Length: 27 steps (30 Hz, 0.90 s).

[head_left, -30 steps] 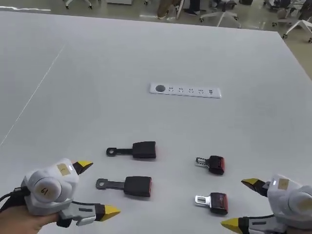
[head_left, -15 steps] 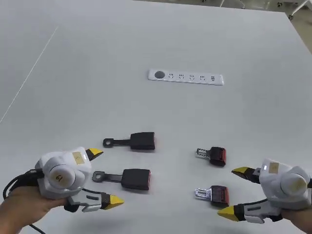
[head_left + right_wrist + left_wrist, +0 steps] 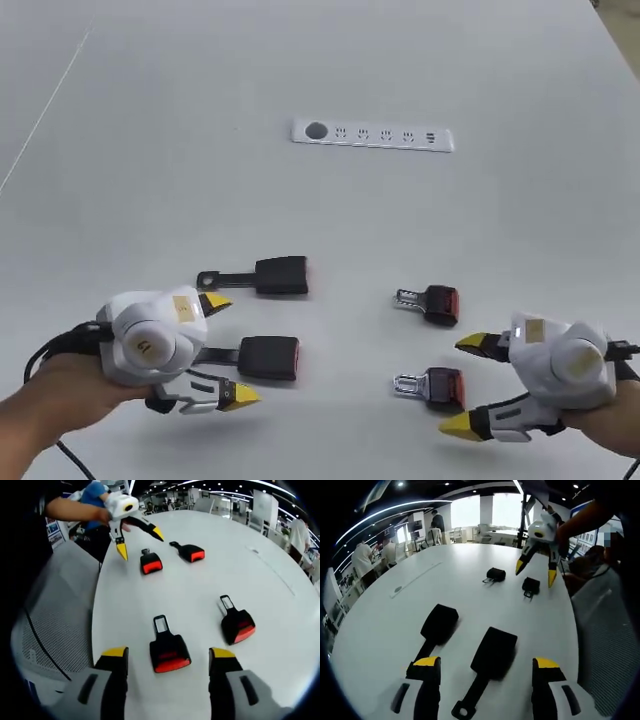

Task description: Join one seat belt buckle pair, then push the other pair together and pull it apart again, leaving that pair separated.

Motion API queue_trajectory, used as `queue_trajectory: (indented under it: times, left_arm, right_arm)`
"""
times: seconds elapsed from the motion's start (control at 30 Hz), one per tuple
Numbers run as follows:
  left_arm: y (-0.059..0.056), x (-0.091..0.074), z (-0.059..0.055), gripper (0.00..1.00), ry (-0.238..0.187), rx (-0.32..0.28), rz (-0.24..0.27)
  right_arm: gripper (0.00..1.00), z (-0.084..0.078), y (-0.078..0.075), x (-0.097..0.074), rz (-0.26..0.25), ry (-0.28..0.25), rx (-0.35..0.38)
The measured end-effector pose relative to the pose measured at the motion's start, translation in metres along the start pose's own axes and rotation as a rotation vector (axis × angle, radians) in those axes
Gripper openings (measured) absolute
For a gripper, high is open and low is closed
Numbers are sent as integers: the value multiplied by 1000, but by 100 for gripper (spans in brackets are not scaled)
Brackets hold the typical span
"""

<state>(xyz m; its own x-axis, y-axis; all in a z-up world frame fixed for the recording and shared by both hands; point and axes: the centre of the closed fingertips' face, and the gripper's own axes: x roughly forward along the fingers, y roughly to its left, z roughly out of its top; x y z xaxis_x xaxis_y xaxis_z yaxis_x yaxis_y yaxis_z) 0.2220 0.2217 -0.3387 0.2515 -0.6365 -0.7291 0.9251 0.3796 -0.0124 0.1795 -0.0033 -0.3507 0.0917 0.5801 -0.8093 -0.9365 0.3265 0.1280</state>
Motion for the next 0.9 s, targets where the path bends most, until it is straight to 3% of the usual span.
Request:
queue_trajectory:
  times: [0.33,0.63,0.8,0.9]
  left_arm:
    - [-6,18,-5,67,40,91,-67]
    - [-10,31,-19,60,90,145,-114]
    - [-10,31,-17,58,77,151,-130]
    - [-11,31,-17,50,75,162,-141]
  right_arm:
    - [62,-4,0,6,30,22,-15]
    - [59,-8,0,11,49,52,-36]
    - [53,-10,0,12,63,66,-38]
    - [51,-12,-1,12,64,71,-41]
